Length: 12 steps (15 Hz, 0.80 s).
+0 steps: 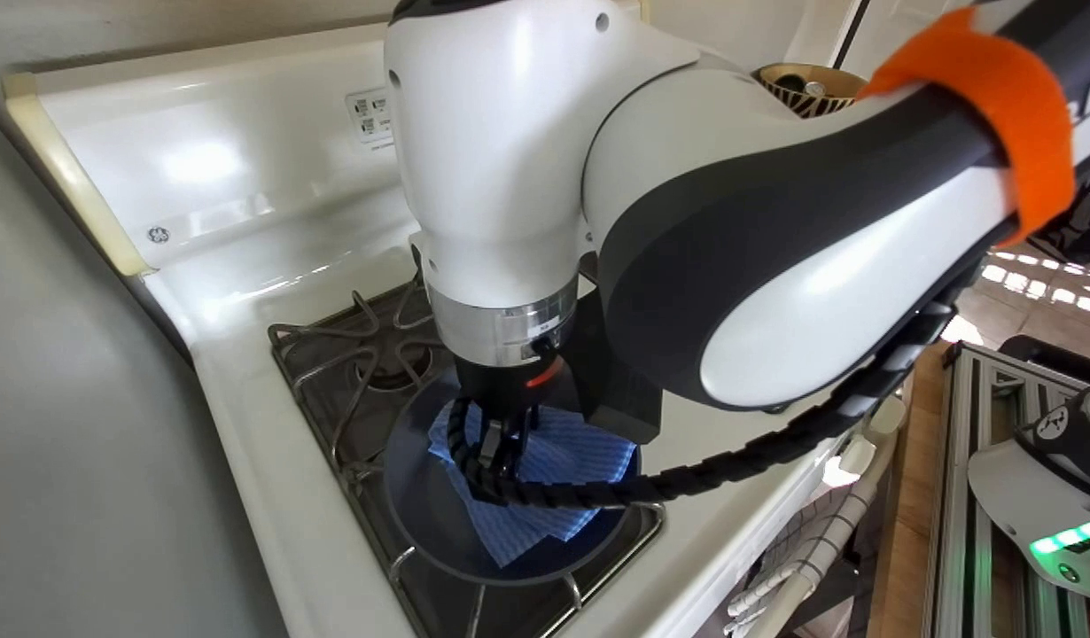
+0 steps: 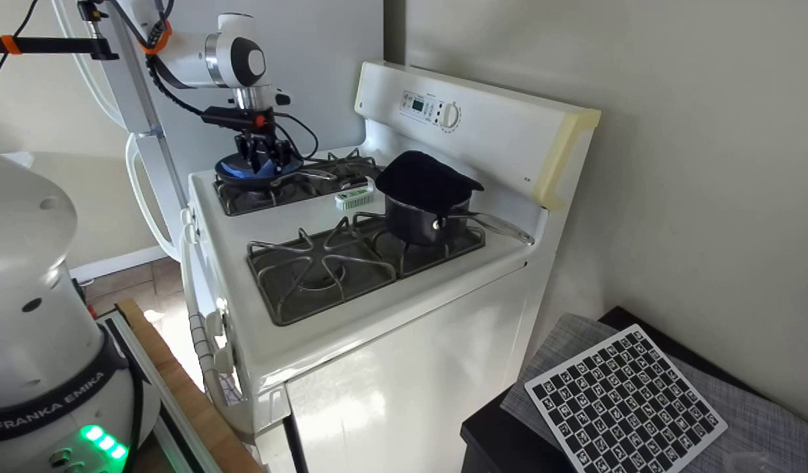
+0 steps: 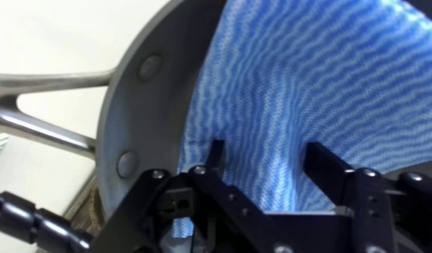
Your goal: Use the towel to wipe the pan
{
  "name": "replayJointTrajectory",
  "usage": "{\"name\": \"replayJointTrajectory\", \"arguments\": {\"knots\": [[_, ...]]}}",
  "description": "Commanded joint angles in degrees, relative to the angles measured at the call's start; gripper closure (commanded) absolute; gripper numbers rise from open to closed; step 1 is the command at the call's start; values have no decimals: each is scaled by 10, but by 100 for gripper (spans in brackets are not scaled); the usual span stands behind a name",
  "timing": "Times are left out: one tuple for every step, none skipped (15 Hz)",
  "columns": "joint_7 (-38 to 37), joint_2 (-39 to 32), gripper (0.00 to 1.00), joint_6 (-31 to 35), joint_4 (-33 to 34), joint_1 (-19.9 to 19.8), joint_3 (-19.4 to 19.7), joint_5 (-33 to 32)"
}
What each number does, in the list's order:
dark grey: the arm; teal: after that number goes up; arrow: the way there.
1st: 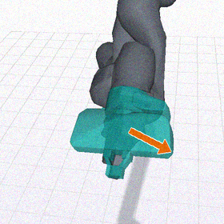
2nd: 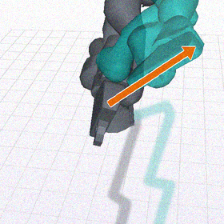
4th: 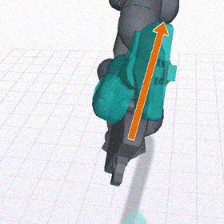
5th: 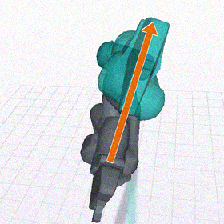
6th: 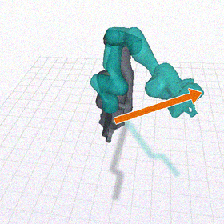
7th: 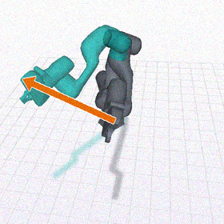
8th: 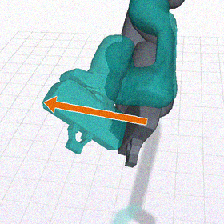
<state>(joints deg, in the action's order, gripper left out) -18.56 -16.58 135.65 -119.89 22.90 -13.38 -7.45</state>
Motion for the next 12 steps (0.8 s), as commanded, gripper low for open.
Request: {"name": "replayJointTrajectory", "arguments": {"knots": [[10, -3, 74, 0, -5, -5, -1, -1], [12, 0, 81, -2, -5, -6, -2, 1], [12, 4, 89, -5, -4, -6, -3, 4], [10, 12, 99, -7, -4, -6, -3, 2], [13, 20, 100, -13, -5, -8, -5, 9], [12, 29, 100, -17, -6, -8, -7, 12], [8, 42, 100, -23, -8, -7, -8, 12], [4, 56, 100, -24, -13, -5, -7, 5], [5, 71, 100, -28, -17, -6, -9, 7], [2, 86, 100, -32, -22, -7, -10, 7], [0, 102, 100, -37, -25, -9, -11, 6], [-1, 119, 100, -45, -30, -12, -13, 14]]}}
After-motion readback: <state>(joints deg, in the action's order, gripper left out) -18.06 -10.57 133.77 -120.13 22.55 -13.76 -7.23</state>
